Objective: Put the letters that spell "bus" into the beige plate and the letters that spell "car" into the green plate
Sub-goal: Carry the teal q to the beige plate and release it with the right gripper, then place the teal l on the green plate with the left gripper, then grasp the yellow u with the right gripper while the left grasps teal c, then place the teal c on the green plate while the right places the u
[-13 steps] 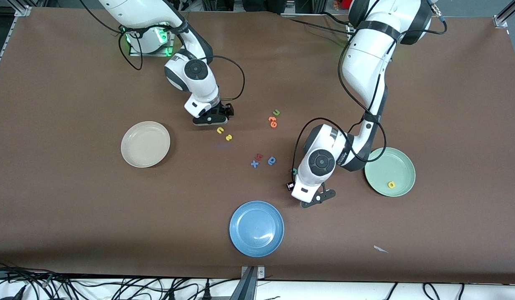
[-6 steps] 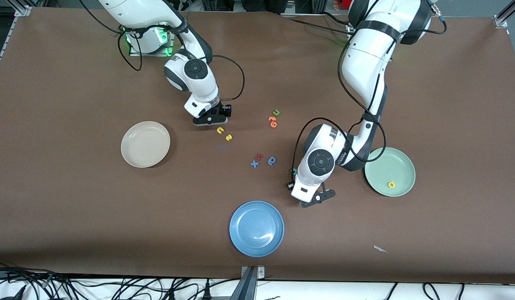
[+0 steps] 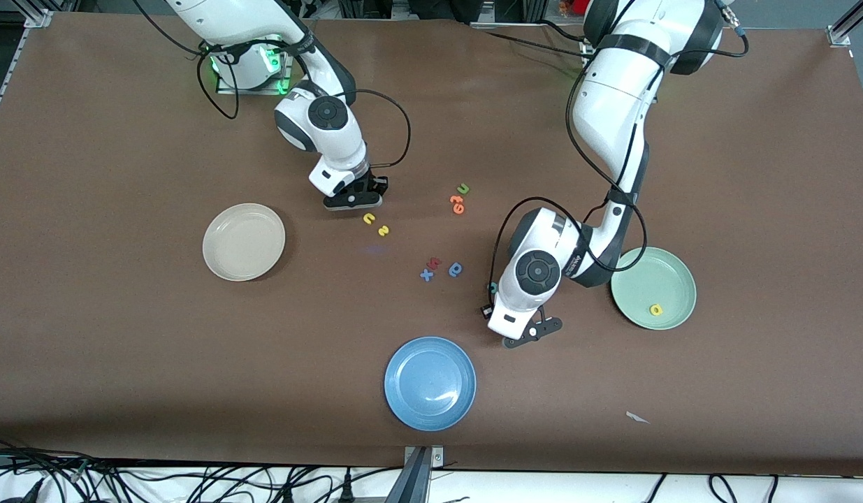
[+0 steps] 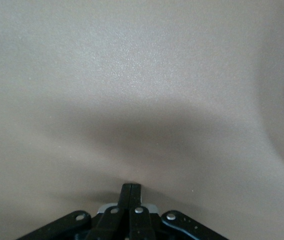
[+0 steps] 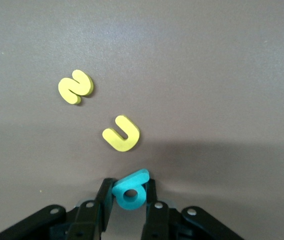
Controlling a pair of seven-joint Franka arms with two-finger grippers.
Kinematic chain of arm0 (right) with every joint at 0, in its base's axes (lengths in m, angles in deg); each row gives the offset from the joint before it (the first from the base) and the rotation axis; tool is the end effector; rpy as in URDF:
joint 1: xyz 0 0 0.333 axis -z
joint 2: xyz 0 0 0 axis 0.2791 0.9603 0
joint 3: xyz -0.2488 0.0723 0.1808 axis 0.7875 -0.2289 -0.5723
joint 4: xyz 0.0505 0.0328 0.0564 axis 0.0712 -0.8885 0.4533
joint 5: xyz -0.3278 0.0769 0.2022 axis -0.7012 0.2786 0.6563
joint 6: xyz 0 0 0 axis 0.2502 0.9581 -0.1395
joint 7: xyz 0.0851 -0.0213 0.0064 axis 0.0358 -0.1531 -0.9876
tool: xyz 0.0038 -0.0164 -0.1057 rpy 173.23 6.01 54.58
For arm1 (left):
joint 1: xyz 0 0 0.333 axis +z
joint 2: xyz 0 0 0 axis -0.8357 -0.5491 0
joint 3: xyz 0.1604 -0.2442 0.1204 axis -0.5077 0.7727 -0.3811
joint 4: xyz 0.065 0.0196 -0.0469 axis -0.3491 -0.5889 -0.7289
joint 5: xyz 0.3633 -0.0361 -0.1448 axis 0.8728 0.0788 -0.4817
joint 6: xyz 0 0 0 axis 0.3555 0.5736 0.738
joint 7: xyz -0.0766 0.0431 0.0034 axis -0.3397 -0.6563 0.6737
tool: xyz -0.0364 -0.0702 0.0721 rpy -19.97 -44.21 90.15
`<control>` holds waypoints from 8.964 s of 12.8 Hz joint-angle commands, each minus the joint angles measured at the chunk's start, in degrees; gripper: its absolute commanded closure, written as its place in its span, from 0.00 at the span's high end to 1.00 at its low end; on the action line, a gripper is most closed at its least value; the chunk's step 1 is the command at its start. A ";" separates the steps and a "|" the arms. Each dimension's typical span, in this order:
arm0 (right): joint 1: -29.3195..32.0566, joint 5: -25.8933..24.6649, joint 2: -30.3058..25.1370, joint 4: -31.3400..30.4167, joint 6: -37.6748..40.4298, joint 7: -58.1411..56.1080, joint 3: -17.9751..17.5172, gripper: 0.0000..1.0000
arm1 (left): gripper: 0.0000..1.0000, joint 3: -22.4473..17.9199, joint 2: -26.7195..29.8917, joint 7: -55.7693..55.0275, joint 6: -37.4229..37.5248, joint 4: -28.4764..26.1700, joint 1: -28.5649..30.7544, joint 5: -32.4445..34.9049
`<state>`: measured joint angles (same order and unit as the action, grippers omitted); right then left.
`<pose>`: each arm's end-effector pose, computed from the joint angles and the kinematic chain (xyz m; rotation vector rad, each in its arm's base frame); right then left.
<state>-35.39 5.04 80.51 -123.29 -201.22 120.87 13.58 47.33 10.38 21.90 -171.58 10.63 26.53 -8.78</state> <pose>0.3996 0.3527 0.1744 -3.0992 -0.1334 -0.0734 0.6743 -0.3462 0.1737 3.0579 0.6099 -0.0614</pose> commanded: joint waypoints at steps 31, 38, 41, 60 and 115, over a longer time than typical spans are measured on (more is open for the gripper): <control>27.44 6.55 -13.38 -0.03 16.93 -61.71 6.35 0.49 | 0.26 -0.12 1.14 -0.19 6.61 -0.99 -1.74 0.32; 27.44 6.64 -13.38 0.15 16.49 -61.18 6.35 0.86 | 0.17 -0.12 1.14 0.43 6.61 -1.26 -1.31 0.58; 27.35 15.75 -13.30 0.15 16.58 -61.09 5.04 0.93 | 0.15 -0.12 1.14 0.51 6.61 -1.26 -1.30 0.67; 11.37 16.93 -3.63 3.23 4.90 -20.41 -4.81 1.00 | 0.13 -0.65 20.19 45.77 12.29 -17.81 22.25 6.12; 19.08 -0.13 -11.88 5.77 22.72 -39.52 1.60 0.16 | 0.15 5.95 14.85 36.93 18.91 -11.28 22.14 12.08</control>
<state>-19.01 3.65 71.66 -115.71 -180.22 87.09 16.01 52.61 23.58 48.95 -154.72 0.39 45.40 0.90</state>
